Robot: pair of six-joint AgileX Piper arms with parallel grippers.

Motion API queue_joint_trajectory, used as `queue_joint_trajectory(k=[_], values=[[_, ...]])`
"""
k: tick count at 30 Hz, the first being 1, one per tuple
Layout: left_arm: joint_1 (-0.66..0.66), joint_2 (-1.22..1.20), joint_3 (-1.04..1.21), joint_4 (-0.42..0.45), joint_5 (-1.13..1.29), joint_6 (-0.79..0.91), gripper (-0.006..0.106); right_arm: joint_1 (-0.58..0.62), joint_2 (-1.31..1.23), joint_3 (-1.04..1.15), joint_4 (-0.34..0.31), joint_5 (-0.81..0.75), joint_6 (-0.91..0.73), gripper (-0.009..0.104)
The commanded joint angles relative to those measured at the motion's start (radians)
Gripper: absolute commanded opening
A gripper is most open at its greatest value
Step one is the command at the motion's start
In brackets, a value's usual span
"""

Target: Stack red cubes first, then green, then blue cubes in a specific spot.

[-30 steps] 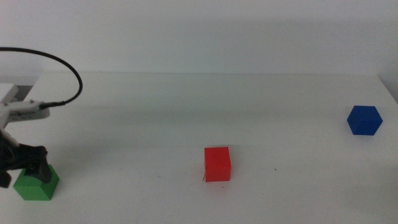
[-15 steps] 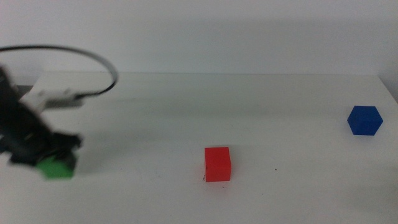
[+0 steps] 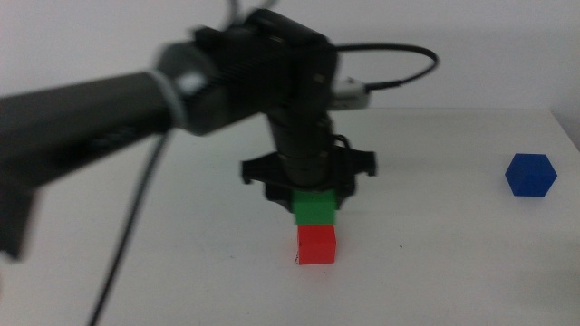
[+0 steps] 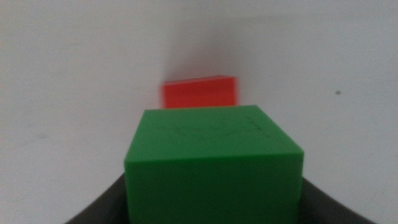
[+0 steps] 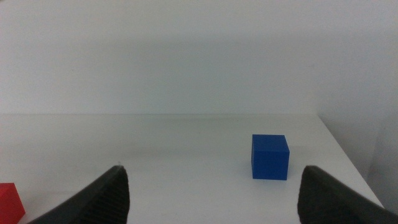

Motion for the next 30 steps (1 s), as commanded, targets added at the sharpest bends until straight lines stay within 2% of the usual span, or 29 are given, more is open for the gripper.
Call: queue_joint_trajectory(k=[1,15,25,30], values=[[-0.017,0.043,-0.059,0.02,0.011,-0.043,0.019,0.003,-0.004,0.001,-0.002,-0.011,-0.007,0.093],[-0.012,0.126,-0.07,0.043,-0.008,-0.121,0.019,0.003,-0.004,0.001,-0.002,-0.011,-0.007,0.093],[-0.012,0.164,-0.07,0.013,-0.003,-0.121,0.019,0.003,-0.004,0.001,-0.002,-0.011,-0.007,0.093],[-0.012,0.166,-0.07,0.009,-0.01,-0.121,0.029,0.003,-0.004,0.001,-0.002,-0.011,-0.007,0.093]])
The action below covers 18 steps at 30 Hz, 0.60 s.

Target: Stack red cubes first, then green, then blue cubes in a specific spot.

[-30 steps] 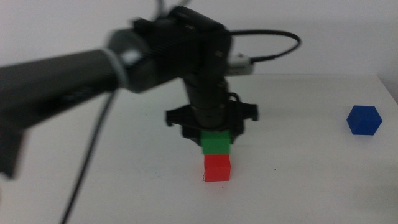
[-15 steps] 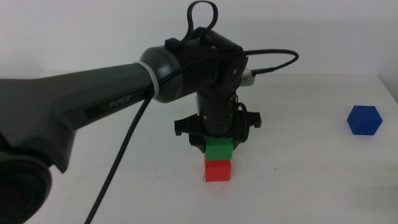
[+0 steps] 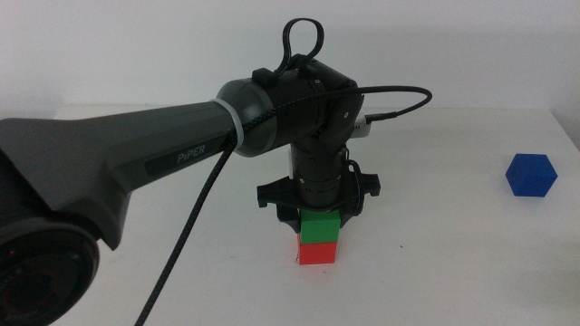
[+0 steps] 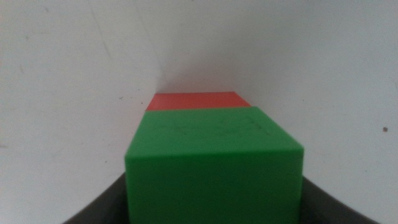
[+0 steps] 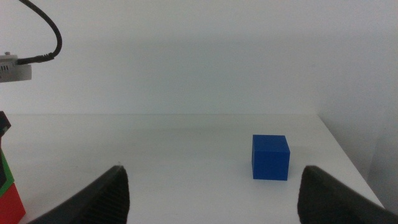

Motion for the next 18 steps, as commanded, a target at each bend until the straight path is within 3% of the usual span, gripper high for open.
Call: queue_joint_trajectory(k=[1,5,9,14,16,18], values=[[0.002,0.002,-0.003,-0.007,0.003,-0.008,0.068,0.003,-0.004,0.001,-0.002,-0.011,-0.007,0.093],[0.002,-0.003,-0.007,-0.004,0.005,0.006,0.093,0.003,-0.004,0.001,-0.002,-0.011,-0.007,0.093],[0.028,-0.09,-0.044,0.008,0.048,0.251,0.094,0.003,-0.004,0.001,-0.002,-0.011,-0.007,0.093],[0.126,-0.334,-0.094,-0.067,0.086,0.525,0.094,0.003,-0.004,0.001,-0.002,-0.011,-0.007,0.093],[0.147,-0.45,-0.088,-0.06,0.086,0.684,0.094,0.003,-0.004,0.001,-0.002,-0.011,-0.007,0.093],[0.168,-0.604,-0.028,-0.034,0.086,0.725,0.094,0.003,-0.004,0.001,-0.002,-0.011,-0.007,0.093]])
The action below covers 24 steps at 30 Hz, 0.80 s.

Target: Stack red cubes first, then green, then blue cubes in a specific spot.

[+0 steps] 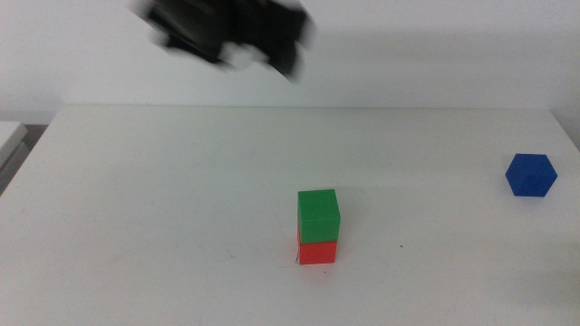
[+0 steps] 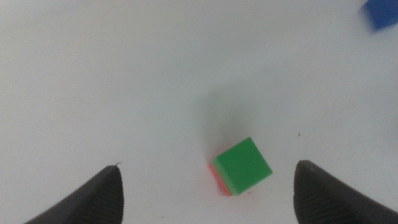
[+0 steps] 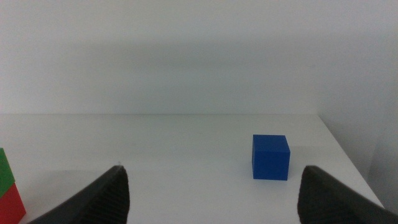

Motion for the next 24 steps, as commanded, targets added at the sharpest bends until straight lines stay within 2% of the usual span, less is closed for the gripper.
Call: queue_joint_trajectory(k=[1,3,6,8,13,24], values=[[0.022,-0.181,0.084,0.0,0.021,0.073,0.094,0.003,-0.004,0.001,-0.002,-0.011,-0.007,0.093],[0.031,-0.364,0.243,-0.04,0.021,0.095,0.094,0.003,-0.004,0.001,-0.002,-0.011,-0.007,0.093],[0.033,-0.586,0.528,-0.151,-0.205,0.109,0.094,0.003,-0.004,0.001,-0.002,-0.011,-0.007,0.093],[0.033,-0.677,0.614,-0.183,-0.279,0.12,0.094,0.003,-0.004,0.001,-0.002,-0.011,-0.007,0.093],[0.033,-0.753,0.64,-0.205,-0.247,0.129,0.094,0.003,-0.004,0.001,-0.002,-0.011,-0.007,0.093],[0.033,-0.753,0.64,-0.219,-0.263,0.129,0.094,0.003,-0.004,0.001,-0.002,-0.011,-0.007,0.093]])
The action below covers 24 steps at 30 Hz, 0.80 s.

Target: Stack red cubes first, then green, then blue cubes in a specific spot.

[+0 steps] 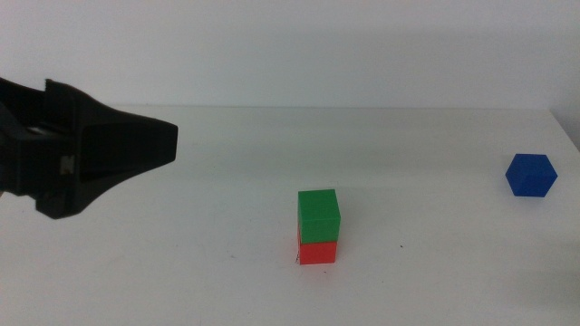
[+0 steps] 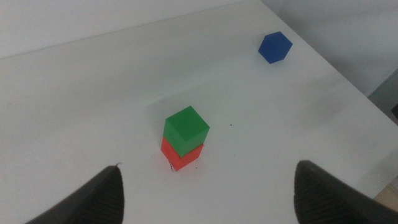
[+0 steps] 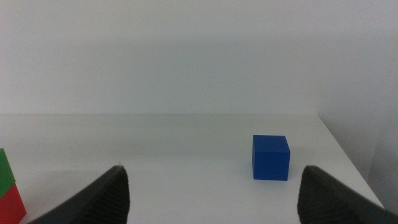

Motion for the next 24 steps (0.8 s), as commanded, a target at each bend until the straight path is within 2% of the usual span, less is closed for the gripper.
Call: queue_joint_trajectory(k=[1,8,10,12,15,20,22,24], values=[[0.0,-0.003,0.0,-0.009,-0.022,0.001,0.094,0.003,-0.004,0.001,-0.002,-0.011,-0.007,0.093],[0.0,-0.003,0.0,-0.001,-0.041,0.001,0.094,0.003,-0.004,0.001,-0.002,-0.011,-0.007,0.093],[0.0,-0.003,0.0,0.002,-0.041,0.001,0.094,0.003,-0.004,0.001,0.0,-0.082,-0.006,0.093],[0.0,-0.003,0.0,0.006,-0.041,0.001,0.094,0.001,-0.004,-0.044,0.015,-0.053,0.065,0.093],[0.0,-0.003,0.0,0.006,-0.044,0.001,0.094,0.001,0.163,-0.234,-0.015,0.091,0.124,0.093],[0.0,-0.005,0.0,0.009,-0.055,0.001,0.094,0.001,0.607,-0.656,-0.057,0.532,0.126,0.093],[0.0,-0.012,0.0,0.009,-0.058,0.001,0.094,0.001,0.804,-0.847,-0.061,0.619,0.131,0.093],[0.0,-0.012,0.0,0.009,-0.06,0.001,0.094,0.001,0.922,-0.927,-0.045,0.655,0.129,0.093]])
